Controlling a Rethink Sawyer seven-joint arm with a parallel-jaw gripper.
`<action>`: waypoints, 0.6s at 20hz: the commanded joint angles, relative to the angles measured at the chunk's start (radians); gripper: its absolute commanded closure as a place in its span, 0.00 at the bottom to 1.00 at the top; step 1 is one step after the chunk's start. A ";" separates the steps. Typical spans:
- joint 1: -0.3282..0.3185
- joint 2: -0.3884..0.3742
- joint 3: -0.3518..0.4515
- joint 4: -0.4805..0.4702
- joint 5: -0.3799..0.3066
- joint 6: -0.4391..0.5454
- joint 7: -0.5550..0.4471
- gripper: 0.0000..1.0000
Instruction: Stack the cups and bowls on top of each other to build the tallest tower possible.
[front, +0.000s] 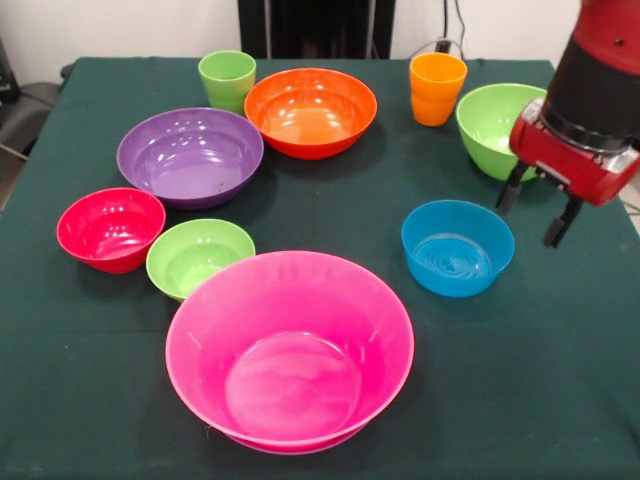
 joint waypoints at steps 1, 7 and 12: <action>0.007 0.045 -0.038 0.057 0.056 0.055 0.347 0.00; -0.009 0.043 -0.025 0.051 0.029 0.056 0.337 0.00; 0.008 0.011 -0.022 0.119 0.074 0.054 0.410 0.00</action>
